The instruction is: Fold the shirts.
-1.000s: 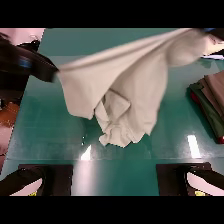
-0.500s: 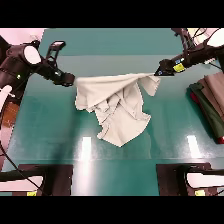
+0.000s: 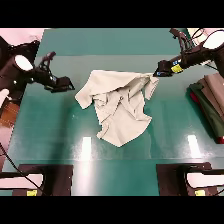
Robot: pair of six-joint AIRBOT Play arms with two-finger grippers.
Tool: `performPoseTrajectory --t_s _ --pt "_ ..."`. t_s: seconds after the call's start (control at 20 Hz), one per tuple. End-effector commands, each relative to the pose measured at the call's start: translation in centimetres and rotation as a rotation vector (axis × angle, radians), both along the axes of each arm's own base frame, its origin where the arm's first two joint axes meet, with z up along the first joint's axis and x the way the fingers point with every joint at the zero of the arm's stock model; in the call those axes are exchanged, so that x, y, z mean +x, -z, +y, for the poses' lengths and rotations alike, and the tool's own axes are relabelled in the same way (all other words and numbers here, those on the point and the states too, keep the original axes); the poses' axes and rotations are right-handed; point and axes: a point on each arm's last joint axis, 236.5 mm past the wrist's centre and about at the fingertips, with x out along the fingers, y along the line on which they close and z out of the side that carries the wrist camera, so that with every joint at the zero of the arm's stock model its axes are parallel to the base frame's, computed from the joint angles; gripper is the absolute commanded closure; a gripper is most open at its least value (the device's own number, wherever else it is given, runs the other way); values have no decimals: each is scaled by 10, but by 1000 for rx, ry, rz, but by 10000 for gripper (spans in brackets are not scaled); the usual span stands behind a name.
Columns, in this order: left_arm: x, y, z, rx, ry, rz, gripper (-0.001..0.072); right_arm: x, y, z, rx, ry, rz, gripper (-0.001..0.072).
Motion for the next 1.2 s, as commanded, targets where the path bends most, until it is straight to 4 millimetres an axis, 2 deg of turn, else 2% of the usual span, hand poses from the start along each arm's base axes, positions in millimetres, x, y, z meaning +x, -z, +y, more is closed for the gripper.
performPoseTrajectory --t_s 0.0,0.1,0.25,0.4,0.5,0.65,0.7,0.75,0.8,0.9,1.0,1.1,1.15 --pt "-13 39 -15 -119 -91 55 128 -1 1 1 0 -4 4 696" --pt "-27 57 -18 -142 -125 101 129 -1 1 1 0 -4 5 696" --pt "-37 72 -26 -154 -141 126 129 -1 1 1 0 -4 5 695" --pt "-35 75 -43 -141 -117 95 130 -1 1 1 0 -5 5 695" --pt "-33 75 -51 -142 -119 84 228 -3 1 1 0 -9 13 695" --pt "-26 67 -59 -195 -158 77 238 -6 2 1 -2 -15 24 695" --pt "-24 64 -61 -202 -155 72 515 -7 2 1 -2 -16 24 695" --pt "-22 60 -62 -205 -145 66 669 -7 1 1 -2 -16 21 695" --pt "-21 55 -64 -211 -134 63 682 -6 -1 1 -2 -14 16 695" --pt "-17 35 -68 -226 -94 45 682 -4 -12 -6 -15 3 -28 696" --pt "-6 -3 -66 -239 -60 -19 683 2 -41 -18 -15 49 -123 696" --pt "15 -73 -53 -242 -50 -178 683 7 -90 -36 -10 106 -261 696" --pt "24 -123 -43 -246 -55 -296 683 6 -120 -45 -10 128 -335 696"
